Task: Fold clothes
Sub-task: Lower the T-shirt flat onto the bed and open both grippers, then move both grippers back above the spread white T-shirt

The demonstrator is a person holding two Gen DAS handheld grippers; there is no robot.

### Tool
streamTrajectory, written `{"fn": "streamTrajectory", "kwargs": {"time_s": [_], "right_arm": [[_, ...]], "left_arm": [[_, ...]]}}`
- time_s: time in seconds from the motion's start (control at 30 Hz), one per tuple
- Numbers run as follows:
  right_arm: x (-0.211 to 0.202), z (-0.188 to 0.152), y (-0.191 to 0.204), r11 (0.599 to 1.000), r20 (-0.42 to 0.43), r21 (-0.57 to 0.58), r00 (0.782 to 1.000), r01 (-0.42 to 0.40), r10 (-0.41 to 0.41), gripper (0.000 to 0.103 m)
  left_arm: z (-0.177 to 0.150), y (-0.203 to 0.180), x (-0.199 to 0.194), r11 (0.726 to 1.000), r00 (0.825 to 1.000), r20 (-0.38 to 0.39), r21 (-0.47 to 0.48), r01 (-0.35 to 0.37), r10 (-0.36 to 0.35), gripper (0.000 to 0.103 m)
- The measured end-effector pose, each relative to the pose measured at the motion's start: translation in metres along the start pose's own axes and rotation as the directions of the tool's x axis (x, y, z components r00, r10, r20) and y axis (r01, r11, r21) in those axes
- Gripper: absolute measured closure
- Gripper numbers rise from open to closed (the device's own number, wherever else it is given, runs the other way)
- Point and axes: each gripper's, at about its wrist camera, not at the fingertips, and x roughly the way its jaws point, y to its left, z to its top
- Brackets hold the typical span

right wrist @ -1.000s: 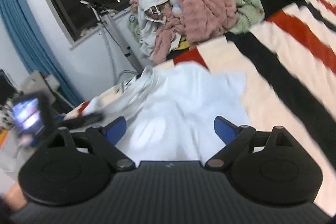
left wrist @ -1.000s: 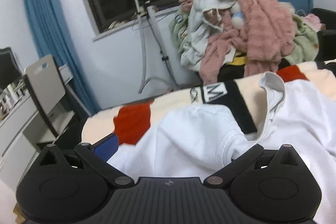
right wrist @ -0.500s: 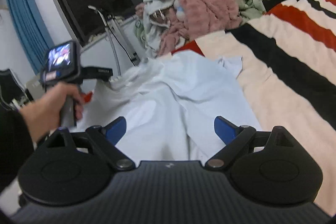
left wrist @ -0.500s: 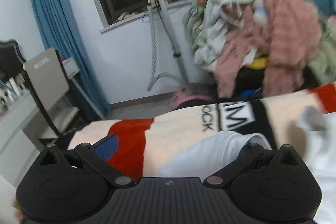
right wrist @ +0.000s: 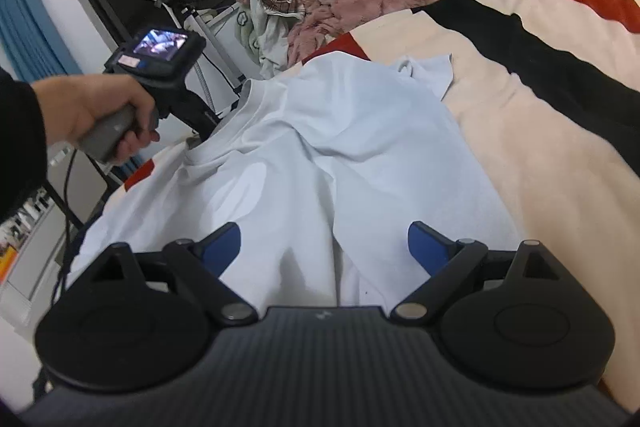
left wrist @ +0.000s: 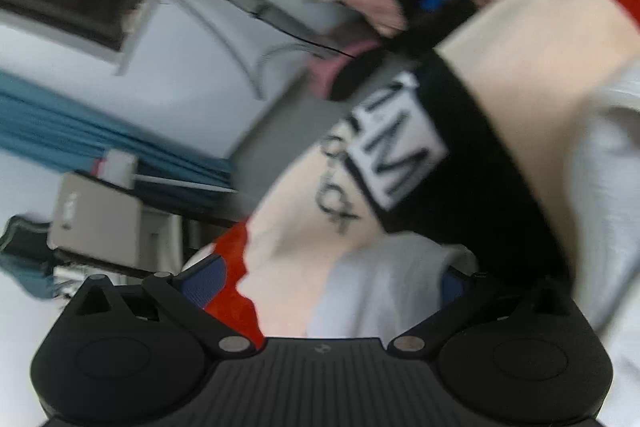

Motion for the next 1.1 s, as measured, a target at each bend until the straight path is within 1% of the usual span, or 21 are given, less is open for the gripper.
{"fn": "streamTrajectory", "kwargs": {"time_s": [0.13,0.23,0.3,0.33,0.4,0.43,0.5,0.53,0.57,0.63,0.67,0.7,0.73,0.77,0.83,0.9,0.93,0.97,1.0,1.03,1.1], "right_arm": [[-0.012,0.002,0.000,1.000,0.010,0.009,1.000,-0.008,0.008,0.011],[-0.020,0.003,-0.001,1.000,0.021,0.019,1.000,-0.011,0.010,0.011],[-0.024,0.004,-0.002,1.000,0.030,0.024,1.000,-0.011,0.010,0.011],[-0.025,0.004,-0.002,1.000,0.032,0.027,0.999,-0.009,0.008,0.011],[-0.027,0.005,-0.002,1.000,0.036,0.028,0.999,-0.003,0.002,0.011],[-0.028,0.005,-0.002,1.000,0.035,0.024,0.999,0.000,-0.001,0.011],[-0.028,0.004,-0.001,1.000,0.031,0.015,0.999,0.009,-0.009,0.011],[-0.028,0.004,-0.001,1.000,0.029,0.011,0.999,0.014,-0.014,0.011],[-0.027,0.004,-0.001,1.000,0.029,0.009,0.999,0.017,-0.017,0.011],[-0.027,0.003,-0.001,1.000,0.031,0.007,0.999,0.021,-0.021,0.011],[-0.027,0.003,-0.001,1.000,0.031,0.006,0.999,0.023,-0.024,0.011],[-0.027,0.003,-0.002,1.000,0.032,0.005,0.999,0.026,-0.026,0.011],[-0.026,0.003,-0.002,1.000,0.033,0.004,0.999,0.028,-0.028,0.011],[-0.026,0.003,-0.002,1.000,0.033,0.002,0.999,0.030,-0.030,0.011],[-0.026,0.002,-0.002,0.999,0.050,-0.009,0.998,0.041,-0.040,0.011],[-0.025,0.002,0.001,0.997,0.072,-0.039,0.995,0.065,-0.062,0.011],[-0.025,0.002,0.004,0.995,0.086,-0.059,0.993,0.081,-0.076,0.011],[-0.025,0.002,0.008,0.992,0.102,-0.081,0.991,0.093,-0.085,0.011],[-0.026,0.002,0.011,0.990,0.118,-0.101,0.990,0.093,-0.081,0.011],[-0.027,0.002,0.014,0.988,0.132,-0.121,0.988,0.091,-0.075,0.011],[-0.029,0.000,0.018,0.982,0.156,-0.163,0.985,0.094,-0.068,0.011]], "left_arm": [[-0.006,0.013,-0.027,0.997,0.998,0.061,-0.071,0.015,-0.011,0.000],[-0.013,0.024,-0.051,0.988,0.988,0.153,-0.149,0.031,-0.008,0.000],[-0.017,0.031,-0.070,0.970,0.971,0.234,-0.222,0.097,-0.043,0.000],[-0.018,0.035,-0.079,0.951,0.956,0.280,-0.260,0.165,-0.090,0.000],[-0.023,0.037,-0.088,0.866,0.907,0.348,-0.346,0.360,-0.237,0.001],[-0.027,0.036,-0.089,0.801,0.868,0.384,-0.382,0.461,-0.316,0.004],[-0.035,0.030,-0.087,0.638,0.767,0.453,-0.436,0.635,-0.454,0.007],[-0.036,0.023,-0.084,0.581,0.736,0.465,-0.454,0.675,-0.492,0.012],[-0.035,0.015,-0.083,0.560,0.727,0.468,-0.464,0.686,-0.503,0.016],[-0.030,-0.002,-0.080,0.560,0.734,0.469,-0.475,0.679,-0.492,0.033],[-0.028,-0.012,-0.079,0.576,0.748,0.468,-0.479,0.662,-0.470,0.036],[-0.026,-0.020,-0.075,0.590,0.763,0.464,-0.486,0.644,-0.451,0.045],[-0.024,-0.027,-0.070,0.601,0.777,0.458,-0.497,0.626,-0.431,0.069],[-0.023,-0.032,-0.067,0.601,0.778,0.470,-0.500,0.623,-0.416,0.081],[-0.020,-0.037,-0.063,0.590,0.760,0.517,-0.491,0.641,-0.395,0.100],[-0.020,-0.037,-0.070,0.593,0.720,0.611,-0.460,0.662,-0.330,0.101],[-0.018,-0.038,-0.074,0.608,0.711,0.640,-0.451,0.654,-0.290,0.101],[-0.015,-0.039,-0.078,0.632,0.716,0.652,-0.450,0.631,-0.251,0.101],[-0.010,-0.042,-0.076,0.642,0.721,0.646,-0.445,0.624,-0.252,0.101],[-0.005,-0.045,-0.070,0.642,0.726,0.626,-0.438,0.629,-0.284,0.101],[-0.002,-0.052,-0.066,0.656,0.721,0.623,-0.412,0.632,-0.303,0.100]]}}
